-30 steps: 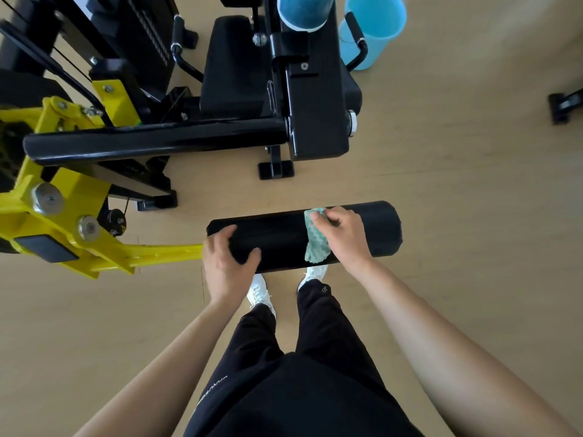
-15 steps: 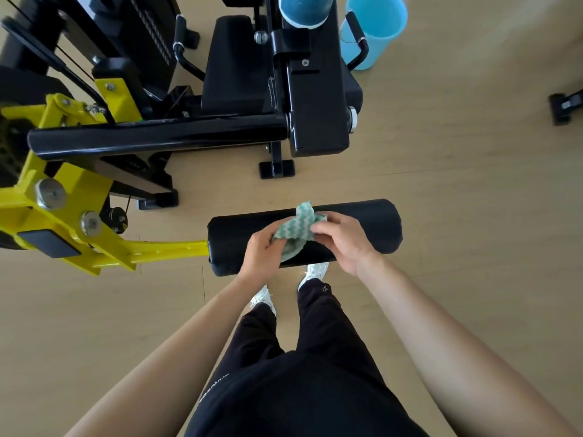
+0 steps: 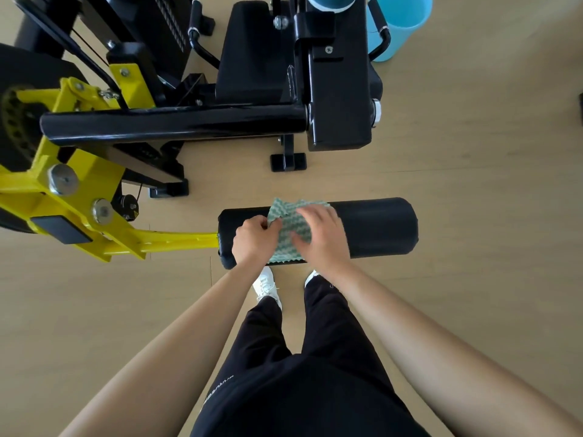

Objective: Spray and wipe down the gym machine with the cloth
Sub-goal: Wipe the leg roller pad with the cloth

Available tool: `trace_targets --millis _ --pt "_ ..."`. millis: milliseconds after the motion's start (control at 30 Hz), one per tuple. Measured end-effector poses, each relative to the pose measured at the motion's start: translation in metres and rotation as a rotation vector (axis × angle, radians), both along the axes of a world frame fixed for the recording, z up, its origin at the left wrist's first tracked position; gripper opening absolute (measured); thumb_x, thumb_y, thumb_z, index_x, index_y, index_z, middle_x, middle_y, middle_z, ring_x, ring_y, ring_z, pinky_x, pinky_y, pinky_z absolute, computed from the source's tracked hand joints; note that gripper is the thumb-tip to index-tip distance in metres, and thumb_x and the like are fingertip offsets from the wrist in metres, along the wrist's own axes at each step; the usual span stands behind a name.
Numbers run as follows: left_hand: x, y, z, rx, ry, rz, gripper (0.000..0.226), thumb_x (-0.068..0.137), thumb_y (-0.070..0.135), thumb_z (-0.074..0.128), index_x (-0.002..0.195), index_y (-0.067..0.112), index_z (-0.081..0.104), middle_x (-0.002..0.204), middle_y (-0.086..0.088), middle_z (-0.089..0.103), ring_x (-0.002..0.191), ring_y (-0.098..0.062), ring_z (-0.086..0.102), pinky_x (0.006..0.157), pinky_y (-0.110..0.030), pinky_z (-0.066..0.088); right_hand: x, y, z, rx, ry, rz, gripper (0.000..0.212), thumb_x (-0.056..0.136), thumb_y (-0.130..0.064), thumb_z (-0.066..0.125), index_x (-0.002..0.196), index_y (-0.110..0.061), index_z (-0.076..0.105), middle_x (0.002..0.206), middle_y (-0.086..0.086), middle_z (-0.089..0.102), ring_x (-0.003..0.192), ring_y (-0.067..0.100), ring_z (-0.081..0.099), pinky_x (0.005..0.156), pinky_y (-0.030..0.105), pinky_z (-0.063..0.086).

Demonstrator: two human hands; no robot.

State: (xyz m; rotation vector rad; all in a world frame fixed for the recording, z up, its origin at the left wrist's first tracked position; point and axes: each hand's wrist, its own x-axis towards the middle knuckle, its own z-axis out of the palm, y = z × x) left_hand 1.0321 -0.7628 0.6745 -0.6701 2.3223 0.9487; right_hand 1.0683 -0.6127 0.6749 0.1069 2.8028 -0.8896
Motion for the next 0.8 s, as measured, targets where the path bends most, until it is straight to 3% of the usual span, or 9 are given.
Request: trace_targets --millis 33,100,200,333,433,533,700,800 --pt "0.001 -0.004 0.002 -0.038 0.008 -0.015 0.036 0.091 0.048 0.06 0.072 0.017 0.057 0.065 0.004 0.058 0.064 -0.023 0.053 0.055 -0.029 0.036 -0.001 -0.007 -0.007 0.103 -0.079 0.158 0.071 0.092 -0.054 0.069 0.154 -0.025 0.047 0.156 0.009 0.048 0.146 0.038 0.038 0.121 0.059 0.033" --pt "0.004 -0.016 0.004 -0.103 0.044 0.0 0.02 0.088 0.047 0.06 0.085 0.028 0.066 0.076 0.012 0.065 0.075 -0.019 0.06 0.063 -0.029 0.041 -0.009 -0.015 -0.02 0.319 -0.231 0.327 0.092 0.087 -0.085 0.044 0.164 -0.044 0.013 0.173 0.012 0.017 0.157 0.051 0.01 0.125 0.068 0.008" --pt "0.013 -0.045 0.001 -0.213 0.166 0.098 0.012 0.086 0.038 0.062 0.095 0.032 0.067 0.086 0.013 0.063 0.086 -0.02 0.06 0.069 -0.032 0.04 -0.021 -0.019 -0.034 0.4 -0.316 0.374 0.096 0.079 -0.098 0.016 0.161 -0.053 -0.008 0.174 0.019 0.002 0.154 0.061 0.002 0.12 0.073 -0.006" --pt "0.026 -0.075 -0.017 -0.26 0.171 0.133 0.036 0.09 0.034 0.063 0.124 0.022 0.064 0.125 -0.006 0.058 0.114 -0.032 0.052 0.092 -0.042 0.042 -0.036 -0.023 -0.041 0.488 -0.3 0.438 0.076 0.096 -0.076 -0.005 0.164 -0.044 0.007 0.171 0.008 0.029 0.155 0.045 0.024 0.121 0.073 0.01" --pt "0.03 -0.081 -0.026 -0.075 0.125 0.111 0.041 0.102 0.036 0.056 0.139 0.017 0.058 0.14 -0.005 0.05 0.118 -0.028 0.055 0.091 -0.033 0.039 -0.05 -0.035 -0.046 0.44 -0.279 0.421 0.065 0.105 -0.054 0.006 0.159 -0.031 0.033 0.159 0.0 0.049 0.147 0.032 0.043 0.119 0.063 0.025" --pt "0.034 -0.082 -0.032 -0.079 0.199 0.079 0.041 0.103 0.036 0.058 0.138 0.014 0.062 0.137 -0.005 0.053 0.112 -0.027 0.059 0.089 -0.032 0.043 -0.055 -0.051 -0.049 0.401 -0.253 0.44 0.058 0.108 -0.05 0.016 0.156 -0.029 0.038 0.155 0.0 0.053 0.144 0.032 0.048 0.118 0.06 0.03" --pt "0.048 -0.08 -0.031 -0.075 0.201 0.15 0.039 0.1 0.03 0.064 0.136 0.015 0.065 0.114 -0.003 0.053 0.094 -0.018 0.051 0.081 -0.026 0.036 -0.045 -0.095 -0.047 0.382 -0.202 0.558 0.06 0.108 -0.056 0.022 0.163 -0.033 0.021 0.165 0.006 0.037 0.151 0.04 0.034 0.121 0.065 0.023" --pt "0.058 -0.083 -0.032 -0.061 0.212 0.164 0.037 0.097 0.03 0.069 0.132 0.015 0.069 0.105 0.001 0.055 0.091 -0.017 0.057 0.08 -0.025 0.04 -0.033 -0.086 -0.045 0.397 -0.149 0.626 0.064 0.108 -0.056 0.024 0.166 -0.03 0.015 0.17 0.01 0.029 0.154 0.042 0.028 0.124 0.062 0.02"
